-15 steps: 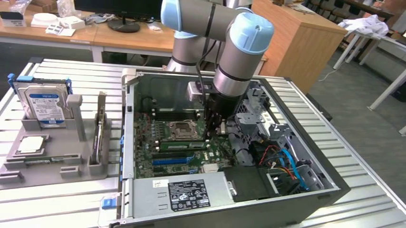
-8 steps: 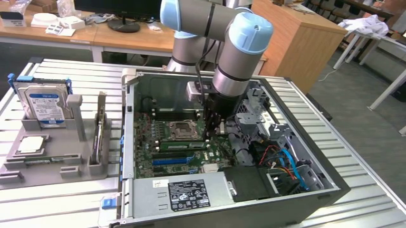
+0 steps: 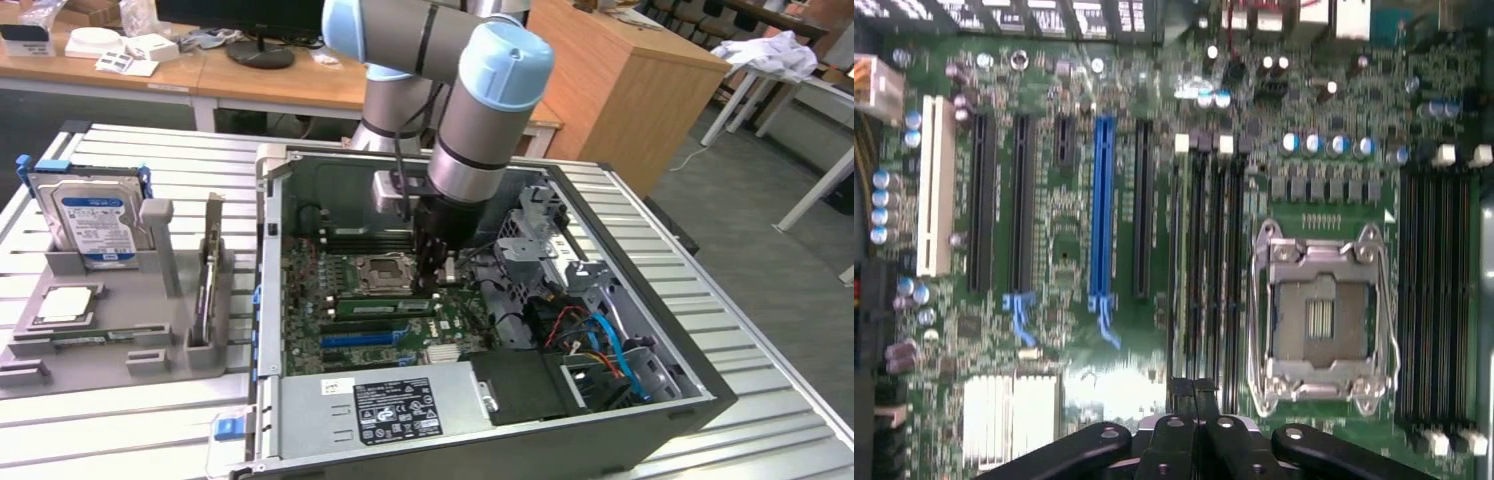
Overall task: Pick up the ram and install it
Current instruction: 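Press down the ram until it locks into place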
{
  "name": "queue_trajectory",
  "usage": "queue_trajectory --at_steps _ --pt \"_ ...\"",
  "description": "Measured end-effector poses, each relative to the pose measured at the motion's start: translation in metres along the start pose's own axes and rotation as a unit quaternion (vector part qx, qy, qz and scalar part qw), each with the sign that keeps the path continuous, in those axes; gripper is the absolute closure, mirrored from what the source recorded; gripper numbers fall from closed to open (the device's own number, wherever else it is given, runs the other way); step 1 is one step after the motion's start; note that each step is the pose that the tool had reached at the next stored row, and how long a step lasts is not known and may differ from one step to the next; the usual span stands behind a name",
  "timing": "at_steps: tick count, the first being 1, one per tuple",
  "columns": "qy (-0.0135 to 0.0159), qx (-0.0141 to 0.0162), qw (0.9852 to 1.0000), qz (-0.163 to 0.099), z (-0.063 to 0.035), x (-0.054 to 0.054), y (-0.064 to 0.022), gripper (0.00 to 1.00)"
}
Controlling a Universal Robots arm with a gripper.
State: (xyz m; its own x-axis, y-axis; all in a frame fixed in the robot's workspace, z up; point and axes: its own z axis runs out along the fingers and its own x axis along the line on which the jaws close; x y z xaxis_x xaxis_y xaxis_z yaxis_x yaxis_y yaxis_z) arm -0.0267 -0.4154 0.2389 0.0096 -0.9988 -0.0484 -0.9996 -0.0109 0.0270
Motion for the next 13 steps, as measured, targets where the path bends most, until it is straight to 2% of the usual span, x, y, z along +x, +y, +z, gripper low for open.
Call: queue_trajectory --at_steps 13 --pt "0.0 0.0 1.0 0.0 0.001 0.0 0.0356 0.89"
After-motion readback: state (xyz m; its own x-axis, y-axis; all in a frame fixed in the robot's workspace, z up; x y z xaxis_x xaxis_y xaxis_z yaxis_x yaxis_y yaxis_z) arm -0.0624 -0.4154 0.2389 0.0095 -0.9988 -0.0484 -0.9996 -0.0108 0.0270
